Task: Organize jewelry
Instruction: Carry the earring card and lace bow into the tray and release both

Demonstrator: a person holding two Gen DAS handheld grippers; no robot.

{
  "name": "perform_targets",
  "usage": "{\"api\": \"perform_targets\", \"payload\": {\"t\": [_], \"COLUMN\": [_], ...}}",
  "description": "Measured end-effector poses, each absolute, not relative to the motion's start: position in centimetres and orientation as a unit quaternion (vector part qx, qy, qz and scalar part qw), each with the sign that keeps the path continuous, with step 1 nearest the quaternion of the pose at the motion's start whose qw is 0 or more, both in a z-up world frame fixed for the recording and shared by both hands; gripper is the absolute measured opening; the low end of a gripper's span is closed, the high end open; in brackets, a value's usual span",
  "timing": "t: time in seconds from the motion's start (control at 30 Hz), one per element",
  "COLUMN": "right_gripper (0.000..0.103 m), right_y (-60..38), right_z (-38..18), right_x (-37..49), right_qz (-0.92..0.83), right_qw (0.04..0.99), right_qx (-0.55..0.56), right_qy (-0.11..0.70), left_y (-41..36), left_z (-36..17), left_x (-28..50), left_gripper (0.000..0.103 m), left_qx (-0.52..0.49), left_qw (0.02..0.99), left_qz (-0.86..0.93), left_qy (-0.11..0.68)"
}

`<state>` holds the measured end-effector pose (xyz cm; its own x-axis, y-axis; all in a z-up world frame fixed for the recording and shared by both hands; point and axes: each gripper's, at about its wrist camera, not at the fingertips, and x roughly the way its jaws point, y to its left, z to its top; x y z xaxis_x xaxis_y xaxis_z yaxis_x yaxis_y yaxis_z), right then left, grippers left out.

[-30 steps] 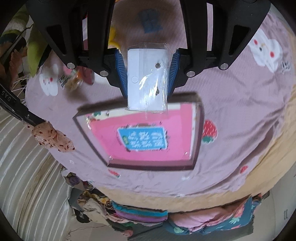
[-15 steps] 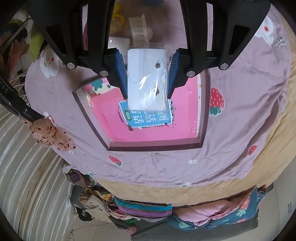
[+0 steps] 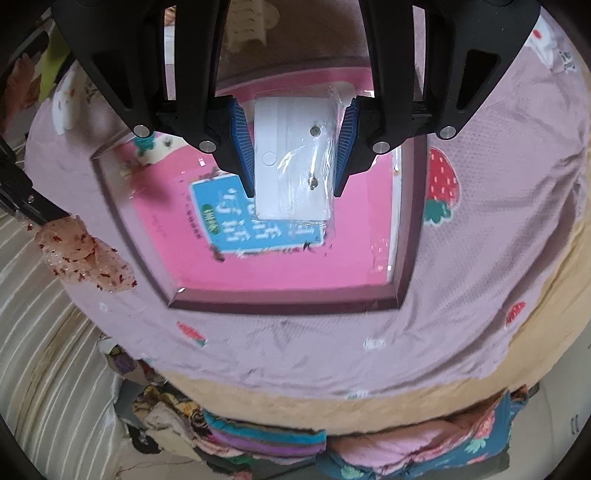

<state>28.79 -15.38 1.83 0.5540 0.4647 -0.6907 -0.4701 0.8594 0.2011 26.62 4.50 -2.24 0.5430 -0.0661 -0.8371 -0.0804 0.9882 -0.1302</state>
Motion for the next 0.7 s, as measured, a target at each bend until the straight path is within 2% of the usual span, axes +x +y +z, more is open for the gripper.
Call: {"api": "perform_targets", "payload": {"t": [0.4, 0.67, 0.7], "right_gripper": [0.012, 0.019, 0.023], "right_y": [-14.4, -14.0, -14.0], "right_z": [-2.3, -3.8, -3.9], "right_x": [30.5, 30.9, 30.8], "right_qz": [0.255, 0.248, 0.245], "right_qw": [0.867, 0.862, 0.863], "right_qx": [-0.018, -0.023, -0.022], "right_qy": [0.427, 0.441, 0.442], "left_y": [5.1, 5.7, 5.7], "left_z": [-5.2, -4.7, -4.5], "left_x": [26.9, 26.1, 26.1], "left_gripper": [0.033, 0.048, 0.049], "left_qx": [-0.081, -0.084, -0.085], "left_qw": [0.861, 0.863, 0.864], "left_qz": [0.003, 0.01, 0.011], "left_qy": [0.503, 0.498, 0.497]}}
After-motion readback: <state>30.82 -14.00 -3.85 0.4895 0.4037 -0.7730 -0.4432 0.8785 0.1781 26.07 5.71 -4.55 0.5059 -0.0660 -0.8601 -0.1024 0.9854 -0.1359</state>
